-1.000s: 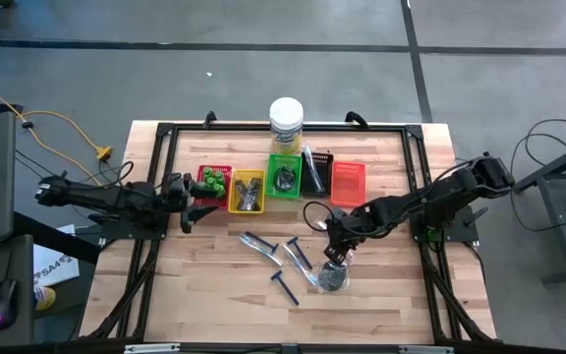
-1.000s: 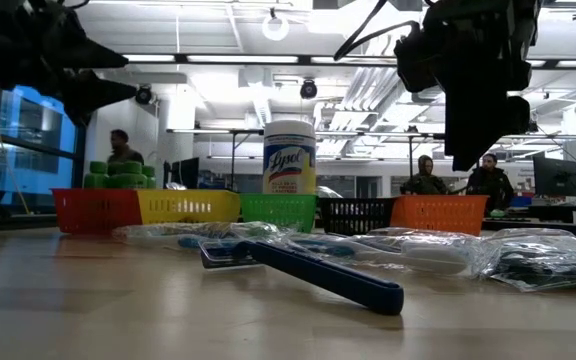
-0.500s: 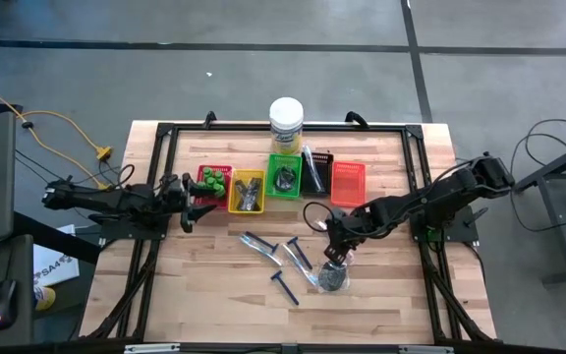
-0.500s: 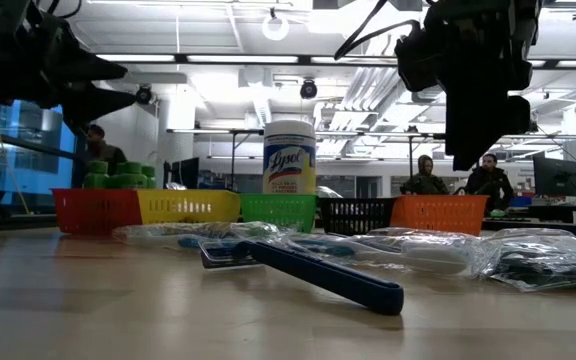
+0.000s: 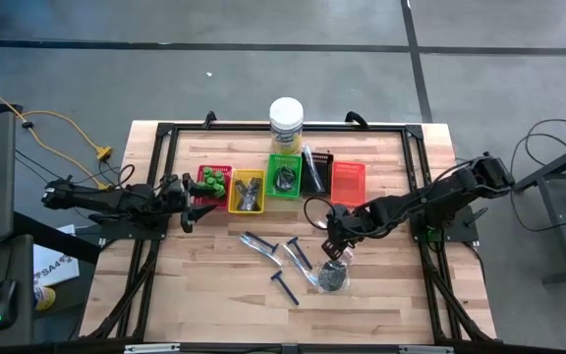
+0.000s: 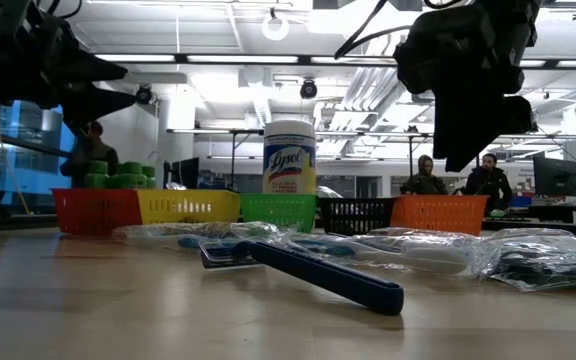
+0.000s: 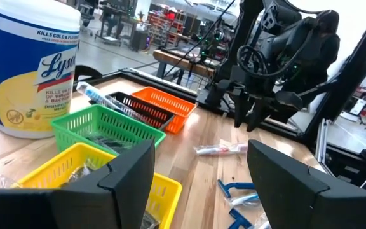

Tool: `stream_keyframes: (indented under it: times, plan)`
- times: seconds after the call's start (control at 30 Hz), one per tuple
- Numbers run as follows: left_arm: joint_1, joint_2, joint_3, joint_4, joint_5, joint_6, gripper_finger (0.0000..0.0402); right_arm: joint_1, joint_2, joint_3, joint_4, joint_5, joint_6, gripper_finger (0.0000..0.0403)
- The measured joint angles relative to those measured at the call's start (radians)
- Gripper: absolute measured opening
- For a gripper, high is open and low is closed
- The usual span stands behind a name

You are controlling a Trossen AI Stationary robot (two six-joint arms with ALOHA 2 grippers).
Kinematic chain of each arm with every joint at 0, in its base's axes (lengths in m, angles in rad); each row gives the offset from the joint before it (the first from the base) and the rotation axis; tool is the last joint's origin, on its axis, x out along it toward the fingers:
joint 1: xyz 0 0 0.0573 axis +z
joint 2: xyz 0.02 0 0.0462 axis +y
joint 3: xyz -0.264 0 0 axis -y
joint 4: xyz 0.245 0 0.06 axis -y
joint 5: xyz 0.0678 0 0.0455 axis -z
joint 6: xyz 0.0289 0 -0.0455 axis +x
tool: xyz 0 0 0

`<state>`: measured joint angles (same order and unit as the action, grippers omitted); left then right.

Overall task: Pick & Place Travel size toiletries
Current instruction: Put the orange toothbrush into the black bin

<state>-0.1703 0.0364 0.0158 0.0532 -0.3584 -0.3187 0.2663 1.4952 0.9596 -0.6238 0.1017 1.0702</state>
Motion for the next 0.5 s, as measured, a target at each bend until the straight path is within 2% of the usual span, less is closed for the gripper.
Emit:
stream_keyframes:
  times: [0.23,0.5]
  plan:
    - [0.000,0.000,0.000,0.000,0.000,0.000,0.0242,-0.008,0.000,-0.001,0.022,0.004,-0.025,0.0136]
    - [0.000,0.000,-0.001,0.000,0.000,0.000,0.0242,-0.028,0.030,-0.030,0.029,-0.032,0.086,0.0136]
